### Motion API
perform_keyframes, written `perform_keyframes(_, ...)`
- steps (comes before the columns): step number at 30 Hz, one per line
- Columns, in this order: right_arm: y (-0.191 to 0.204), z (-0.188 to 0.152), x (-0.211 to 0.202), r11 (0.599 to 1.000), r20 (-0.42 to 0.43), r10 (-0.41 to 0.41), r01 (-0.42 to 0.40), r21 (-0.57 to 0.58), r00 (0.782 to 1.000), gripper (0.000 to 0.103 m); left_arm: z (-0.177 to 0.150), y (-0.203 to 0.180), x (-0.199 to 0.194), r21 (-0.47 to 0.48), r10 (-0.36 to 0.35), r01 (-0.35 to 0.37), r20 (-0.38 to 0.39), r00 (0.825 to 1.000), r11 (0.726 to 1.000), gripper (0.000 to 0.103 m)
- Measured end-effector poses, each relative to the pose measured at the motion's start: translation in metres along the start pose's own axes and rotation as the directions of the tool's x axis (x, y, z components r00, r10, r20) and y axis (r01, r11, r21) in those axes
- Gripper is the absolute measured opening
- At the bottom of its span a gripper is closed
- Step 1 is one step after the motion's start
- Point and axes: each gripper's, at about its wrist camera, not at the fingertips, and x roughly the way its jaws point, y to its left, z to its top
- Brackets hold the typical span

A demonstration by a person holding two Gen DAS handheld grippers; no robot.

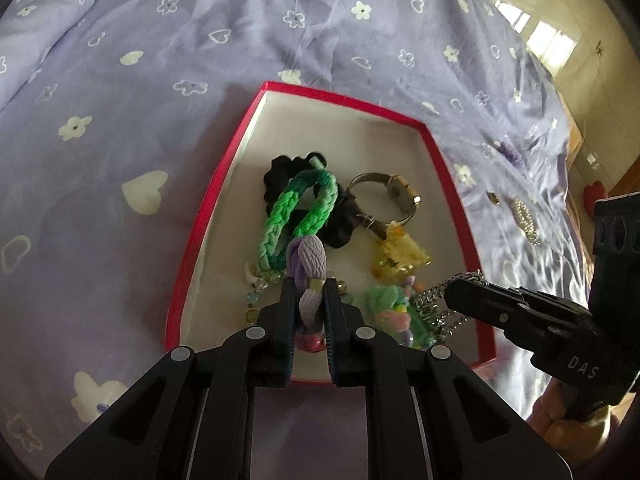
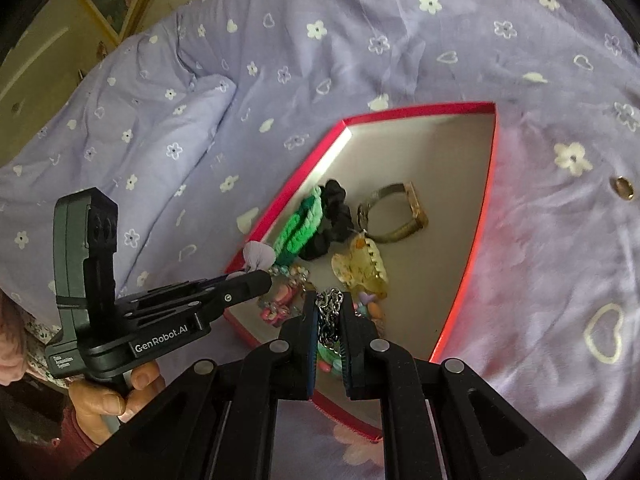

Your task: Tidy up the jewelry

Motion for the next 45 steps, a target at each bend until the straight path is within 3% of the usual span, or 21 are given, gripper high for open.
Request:
perform_keyframes(12,-0.004,-0.006,0.018,1.0,-0.055,-0.015,0.015,-0.006,0.998,0.011,-0.003,0.005,0.008,-0.002,0.009,-0.009,-0.012,1.0,1.0,0.012)
perform_keyframes(19,-0.003,-0.006,0.018,1.0,-0.063,-0.014,0.013,-0.015,0.998,0.014,-0.004,0.005,0.008,-0.007,0.018,-0.018,-0.017,1.0,1.0,0.028)
perform_keyframes(25,-0.003,-0.006,0.016,1.0,-0.059,-0.015,0.014,-0.01,0.998,0.019,-0.005,0.007,0.007,-0.011,0.017,-0.017,-0.016,1.0,1.0,0.033)
perform_keyframes(33,0.0,-0.004,0.003,0.999,-0.025,-0.024,0.024,-0.022,0.999,0.042,-0.007,0.003,0.001,-0.005,0.022,-0.022,-0.006,1.0,1.0,0.044)
perform_keyframes(35,0.0,-0.003,-0.003,0.999,-0.008,-0.029,0.029,-0.024,1.0,0.043,-0.008,0.002,-0.003,-0.004,0.023,-0.023,-0.001,1.0,1.0,0.047)
perform_keyframes(38,-0.001,-0.002,-0.012,0.999,0.019,-0.041,0.042,-0.026,0.999,0.05,-0.009,0.001,-0.009,-0.007,0.03,-0.03,0.01,1.0,1.0,0.059)
perform_keyframes(40,-0.002,-0.002,-0.017,0.999,0.034,-0.047,0.048,-0.024,0.998,0.057,-0.011,-0.001,-0.015,-0.006,0.057,-0.057,0.024,0.998,0.998,0.079)
perform_keyframes(45,-0.005,-0.005,-0.03,0.999,0.078,-0.032,0.033,-0.013,0.996,0.083,-0.017,-0.003,-0.034,-0.032,0.052,-0.05,0.071,0.996,0.998,0.087)
